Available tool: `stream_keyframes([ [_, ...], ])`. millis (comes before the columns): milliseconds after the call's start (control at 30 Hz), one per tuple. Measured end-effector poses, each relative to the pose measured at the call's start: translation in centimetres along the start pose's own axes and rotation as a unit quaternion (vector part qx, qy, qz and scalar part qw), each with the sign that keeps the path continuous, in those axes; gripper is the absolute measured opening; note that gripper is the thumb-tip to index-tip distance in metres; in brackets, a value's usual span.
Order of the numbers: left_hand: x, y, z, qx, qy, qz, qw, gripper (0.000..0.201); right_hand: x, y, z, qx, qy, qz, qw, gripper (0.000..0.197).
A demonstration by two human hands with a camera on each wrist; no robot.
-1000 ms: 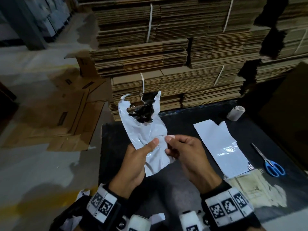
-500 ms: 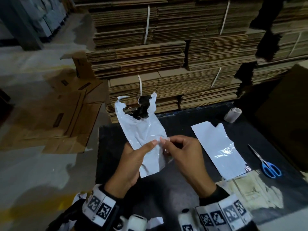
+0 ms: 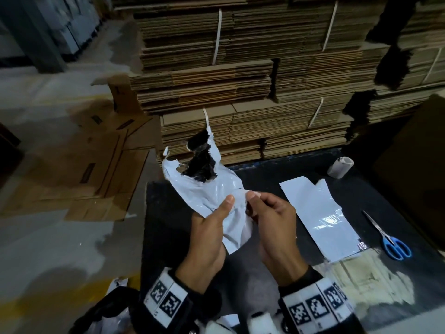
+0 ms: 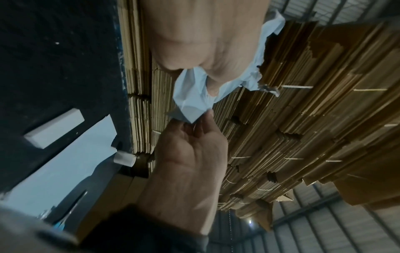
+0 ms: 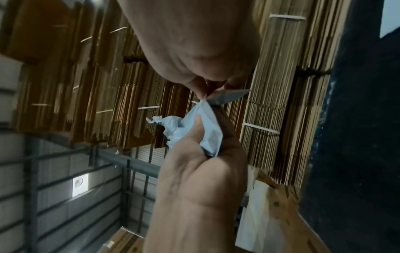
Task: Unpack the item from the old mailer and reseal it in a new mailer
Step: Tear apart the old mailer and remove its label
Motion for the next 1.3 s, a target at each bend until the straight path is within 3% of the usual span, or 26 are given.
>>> stream_keyframes([
  [133, -0.2, -0.6, -0.1, 0.025, -0.011, -0.048, 0.998, 0.032, -0.3, 0.5, -0.1, -0.043, -0.001, 0.068, 0.997, 0.016],
  [333, 1.1, 0.5, 0.3, -0.052, -0.003, 0.023, 0.998, 0.032, 0.0, -1.3, 0.3, 0.06, -0.081, -0.086, 0.991, 0.017],
  [533, 1.4, 1.2, 0.0, -0.099, -0.022, 0.087, 0.991, 0.029, -0.3, -1.9, 0.9, 0.151, -0.118, -0.273, 0.943, 0.009],
  [667, 0.9, 1.4, -0.2, -0.071, -0.032, 0.1, 0.992, 0.023, -0.9, -1.9, 0.5, 0.237, -0.111, -0.356, 0.897, 0.008],
  [733, 1.1, 1.3, 0.5, -0.05, 0.0, 0.101, 0.994, 0.012, -0.9, -1.6, 0.2, 0.257, -0.101, -0.364, 0.889, 0.008],
  [833, 1.6, 0.7, 1.0, -0.02, 0.068, 0.065, 0.995, 0.015, -0.6, -1.2, 0.0, 0.25, -0.065, -0.316, 0.913, 0.01],
  [967, 1.0, -1.0, 0.5, 0.041, 0.091, -0.021, 0.995, 0.016, -0.2, -0.2, 0.2, 0.161, -0.008, -0.199, 0.967, 0.015],
  [1067, 0.9, -1.8, 0.5, 0.06, 0.079, -0.044, 0.994, 0.025, -0.1, -0.2, 0.3, 0.151, 0.002, -0.181, 0.972, 0.015],
  [1167, 1.2, -1.3, 0.8, 0.054, 0.027, -0.074, 0.995, 0.04, 0.6, -1.4, 0.9, 0.223, -0.01, -0.261, 0.939, 0.013],
  [1233, 2.9, -0.2, 1.7, 0.027, 0.013, -0.104, 0.994, 0.049, 0.9, -2.3, 1.6, 0.298, -0.034, -0.364, 0.882, 0.008],
  [1300, 5.4, 2.0, 2.8, -0.057, 0.046, -0.076, 0.994, 0.058, 1.1, -2.5, 2.5, 0.358, -0.067, -0.459, 0.81, 0.006],
])
Point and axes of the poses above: each hand's wrist, its own z-axis towards the middle knuckle, its own x-axis out of the back of the hand, y = z × x, the point moved 6 cm from there along z, towards the middle knuckle, and after that the axes turned 1 degree about y, right-handed, at the moved point
